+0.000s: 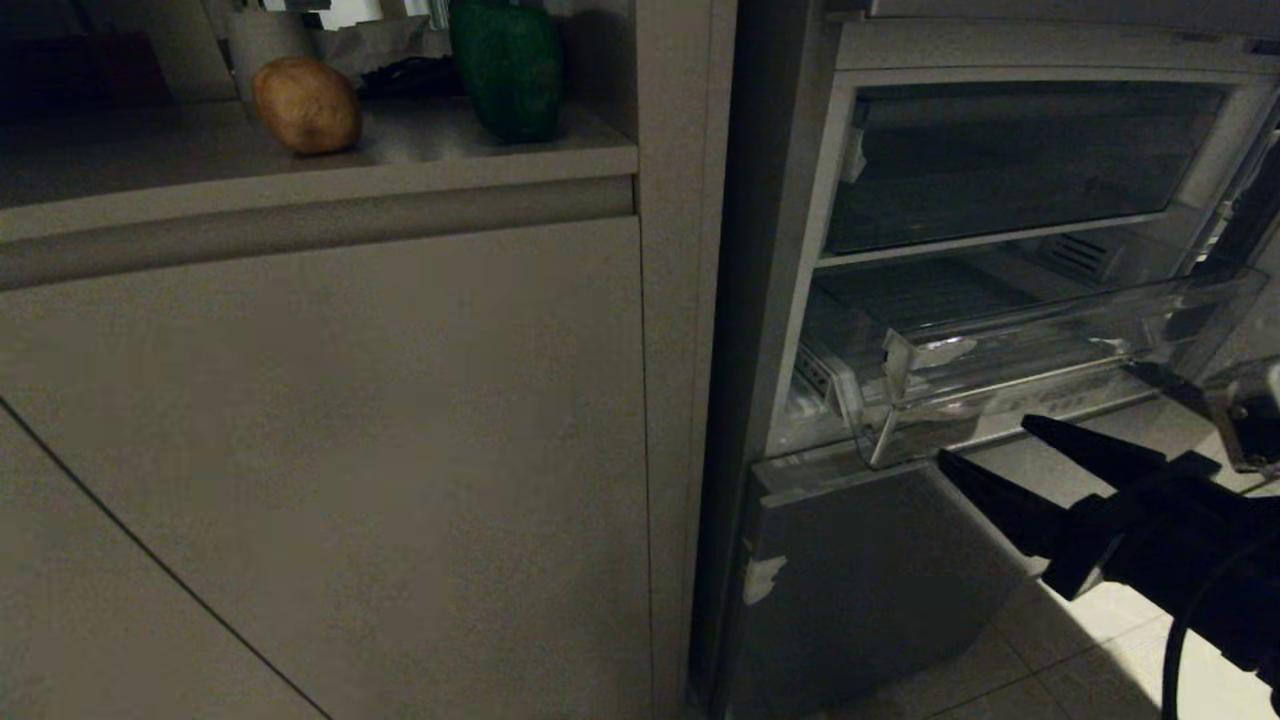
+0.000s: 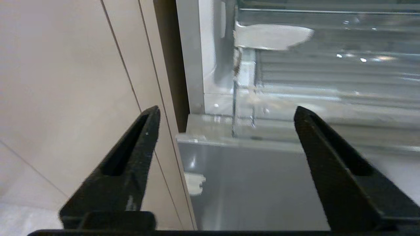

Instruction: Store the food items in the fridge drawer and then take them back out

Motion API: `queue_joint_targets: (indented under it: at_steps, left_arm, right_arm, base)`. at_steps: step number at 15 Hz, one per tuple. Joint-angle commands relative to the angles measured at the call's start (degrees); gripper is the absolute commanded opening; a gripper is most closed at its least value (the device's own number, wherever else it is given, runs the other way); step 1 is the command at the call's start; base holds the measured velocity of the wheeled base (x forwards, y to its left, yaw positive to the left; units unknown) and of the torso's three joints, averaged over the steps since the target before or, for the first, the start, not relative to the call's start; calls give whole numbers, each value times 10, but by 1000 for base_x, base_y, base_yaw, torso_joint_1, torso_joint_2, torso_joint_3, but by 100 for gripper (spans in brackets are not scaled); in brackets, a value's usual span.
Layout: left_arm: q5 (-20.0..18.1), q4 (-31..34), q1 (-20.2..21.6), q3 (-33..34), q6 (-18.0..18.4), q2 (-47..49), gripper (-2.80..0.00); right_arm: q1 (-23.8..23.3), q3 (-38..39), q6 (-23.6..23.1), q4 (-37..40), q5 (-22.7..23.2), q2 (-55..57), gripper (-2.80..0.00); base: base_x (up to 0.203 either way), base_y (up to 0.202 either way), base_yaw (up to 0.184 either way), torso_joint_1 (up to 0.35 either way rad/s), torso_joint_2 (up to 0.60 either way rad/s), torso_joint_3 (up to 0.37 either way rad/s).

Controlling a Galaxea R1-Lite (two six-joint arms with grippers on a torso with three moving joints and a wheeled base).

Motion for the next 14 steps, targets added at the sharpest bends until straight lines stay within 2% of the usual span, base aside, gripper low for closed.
queue_joint_targets:
  at_steps: [1,4,8,10,14]
  left_arm:
    - [0,0,0,0,0,1,-280]
    - [0,0,0,0,0,1,-280]
    - [0,0,0,0,0,1,-280]
    - [0,0,0,0,0,1,-280]
    - [0,0,0,0,0,1,-280]
  right_arm:
    - [0,-27,1,51,-8,-69,-280]
    - [-10,-124,6,134,-28,-73,-280]
    - [-31,-298,27,375,-30,-46,-280]
    - [-56,-359,45,413,-31,18,-280]
    - [-119,-435,52,428,-30,124,-280]
  base:
    - [0,0,0,0,0,0]
    - [0,0,0,0,0,0]
    - [0,0,0,0,0,0]
    - [0,0,0,0,0,0]
    - [0,0,0,0,0,0]
